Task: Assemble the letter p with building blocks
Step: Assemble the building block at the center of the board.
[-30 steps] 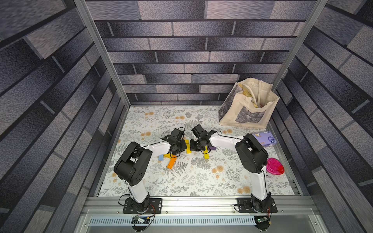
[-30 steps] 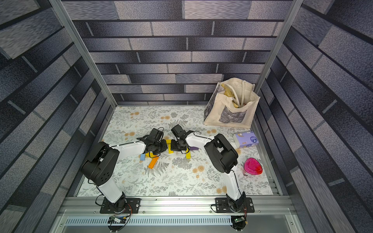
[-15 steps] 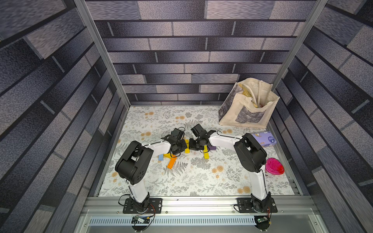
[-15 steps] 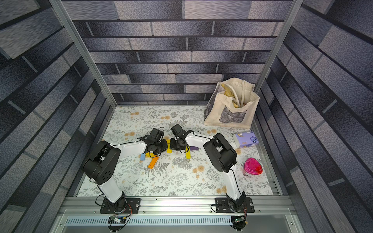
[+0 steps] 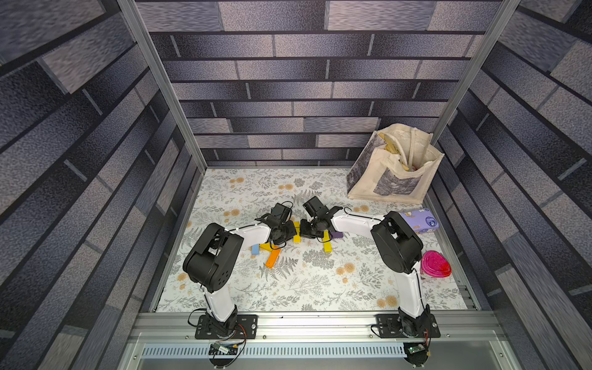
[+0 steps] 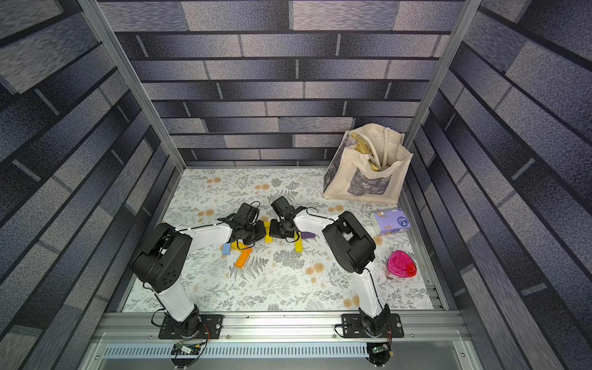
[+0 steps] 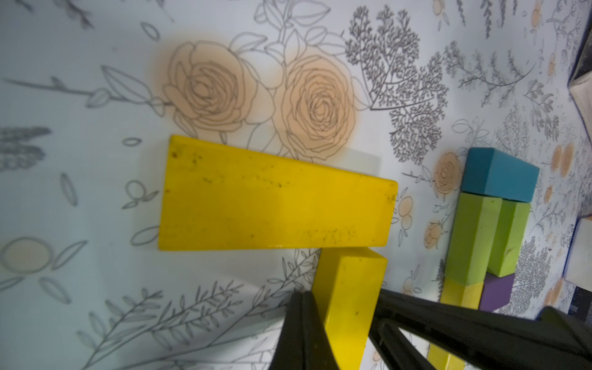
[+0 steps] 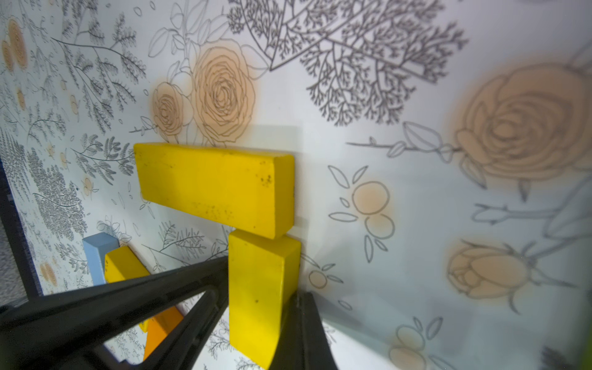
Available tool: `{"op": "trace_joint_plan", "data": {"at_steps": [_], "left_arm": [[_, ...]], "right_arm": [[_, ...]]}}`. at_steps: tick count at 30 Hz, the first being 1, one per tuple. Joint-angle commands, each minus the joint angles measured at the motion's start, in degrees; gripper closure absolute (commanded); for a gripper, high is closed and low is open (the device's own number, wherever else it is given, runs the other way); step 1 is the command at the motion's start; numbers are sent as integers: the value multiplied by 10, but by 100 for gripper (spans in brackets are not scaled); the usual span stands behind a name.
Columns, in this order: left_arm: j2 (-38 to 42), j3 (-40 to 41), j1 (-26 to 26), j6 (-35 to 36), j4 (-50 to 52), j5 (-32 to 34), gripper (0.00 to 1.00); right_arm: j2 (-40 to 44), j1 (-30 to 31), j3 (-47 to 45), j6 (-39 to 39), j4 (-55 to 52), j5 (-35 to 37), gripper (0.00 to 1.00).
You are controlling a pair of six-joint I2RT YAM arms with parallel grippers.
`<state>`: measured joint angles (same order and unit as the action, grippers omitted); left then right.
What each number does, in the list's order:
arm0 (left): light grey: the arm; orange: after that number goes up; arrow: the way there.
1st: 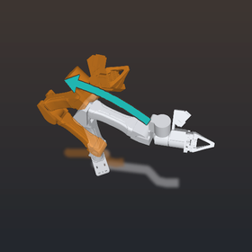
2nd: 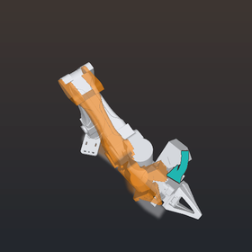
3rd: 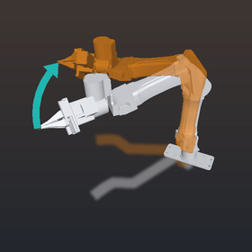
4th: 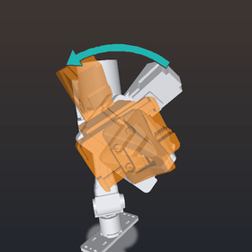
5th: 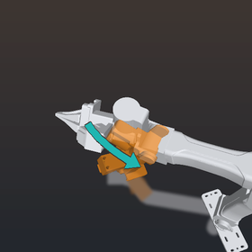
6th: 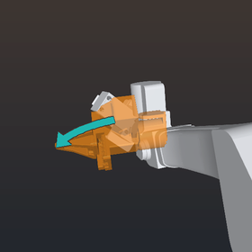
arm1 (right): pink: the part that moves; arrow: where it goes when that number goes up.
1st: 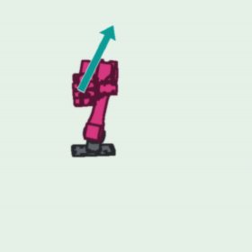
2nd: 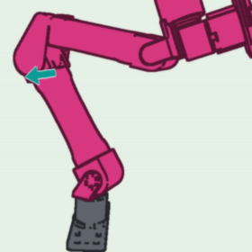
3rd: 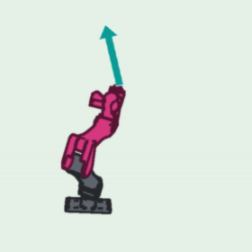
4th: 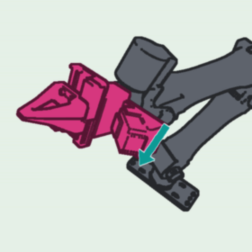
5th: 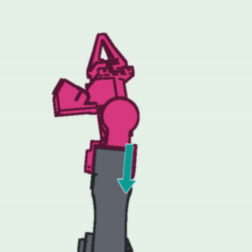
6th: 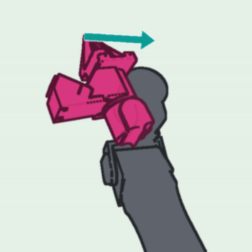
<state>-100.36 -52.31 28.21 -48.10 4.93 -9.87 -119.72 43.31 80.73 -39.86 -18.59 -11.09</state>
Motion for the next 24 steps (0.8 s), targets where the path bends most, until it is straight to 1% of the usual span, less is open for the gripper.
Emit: {"op": "trace_joint_plan", "data": {"at_steps": [1,24], "left_arm": [[-8,6,-2,4,4,-11,100],[-4,7,-9,11,8,-10,100]], "right_arm": [[-36,-5,-2,0,-30,11,100],[-32,-6,-5,-2,-33,14,100]]}}
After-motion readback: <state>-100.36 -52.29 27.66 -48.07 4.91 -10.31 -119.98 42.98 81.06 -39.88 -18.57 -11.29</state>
